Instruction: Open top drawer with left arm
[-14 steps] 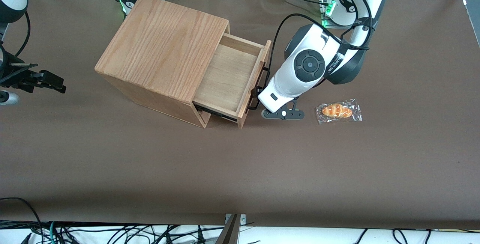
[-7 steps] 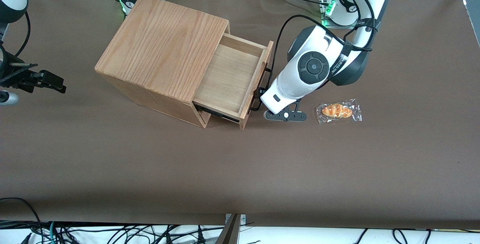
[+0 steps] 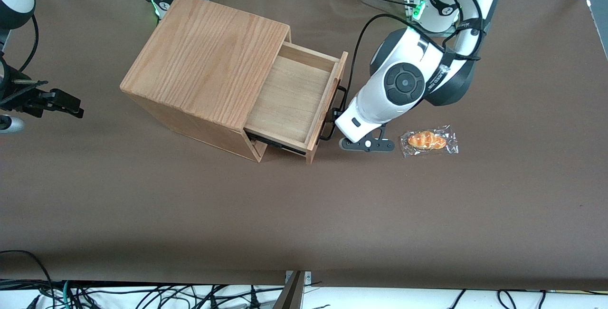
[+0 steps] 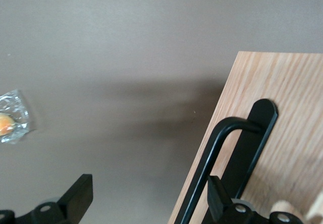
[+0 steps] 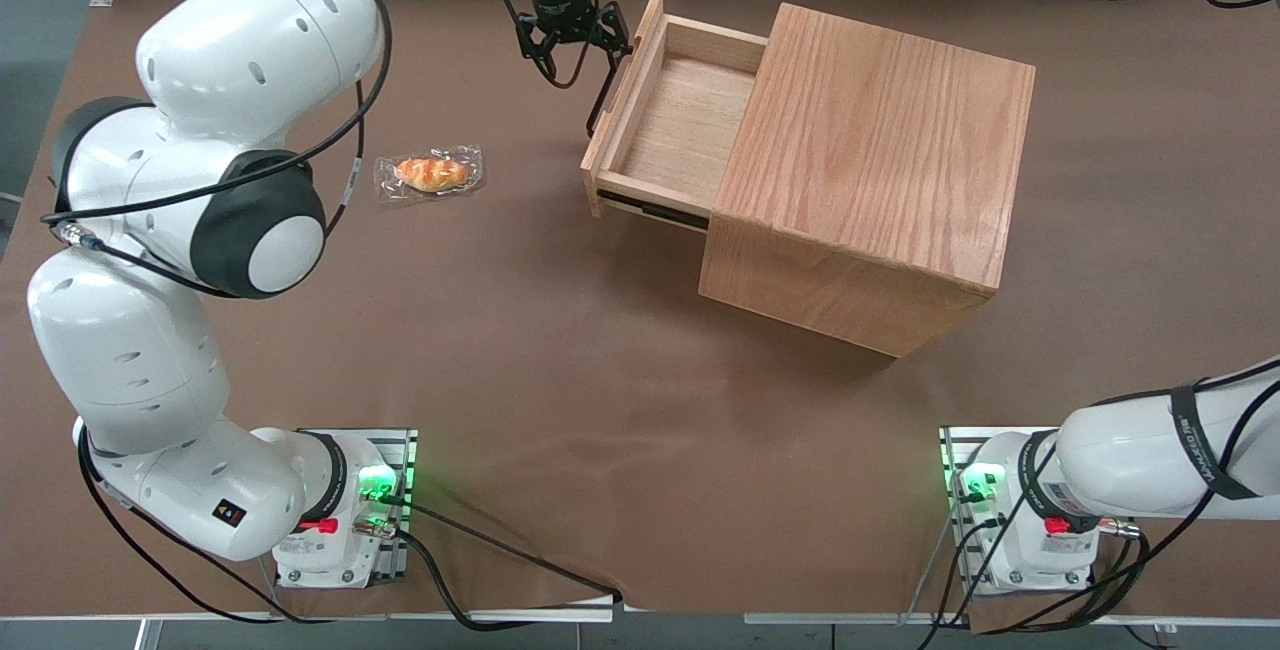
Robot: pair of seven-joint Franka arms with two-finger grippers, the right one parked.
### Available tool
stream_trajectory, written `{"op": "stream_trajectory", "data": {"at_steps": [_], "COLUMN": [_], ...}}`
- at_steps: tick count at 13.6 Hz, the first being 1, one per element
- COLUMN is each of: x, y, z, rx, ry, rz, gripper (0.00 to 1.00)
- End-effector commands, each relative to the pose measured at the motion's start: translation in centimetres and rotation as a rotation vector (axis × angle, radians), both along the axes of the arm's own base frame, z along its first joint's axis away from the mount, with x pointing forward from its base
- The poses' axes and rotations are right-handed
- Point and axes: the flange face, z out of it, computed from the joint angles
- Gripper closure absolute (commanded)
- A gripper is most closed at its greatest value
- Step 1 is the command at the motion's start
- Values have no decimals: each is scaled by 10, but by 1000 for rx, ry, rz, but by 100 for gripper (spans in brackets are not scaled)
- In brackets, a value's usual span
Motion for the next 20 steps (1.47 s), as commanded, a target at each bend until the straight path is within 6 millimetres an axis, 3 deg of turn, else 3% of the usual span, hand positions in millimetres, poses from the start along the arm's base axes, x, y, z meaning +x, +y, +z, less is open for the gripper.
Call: {"op": "stream_trajectory", "data": {"at_steps": [1,5,9,14,17,20], "x": [-4,12,37,46,57,60], "y": [11,54,125,202,262,292], "z": [20,30,45,71,75,74], "rx": [-36,-10,41,71,53,45], "ry": [27,23,-4,-17,-35,-37], "rz": [8,37,99,89,54,47], "gripper": [0,0,0,0,0,0]}}
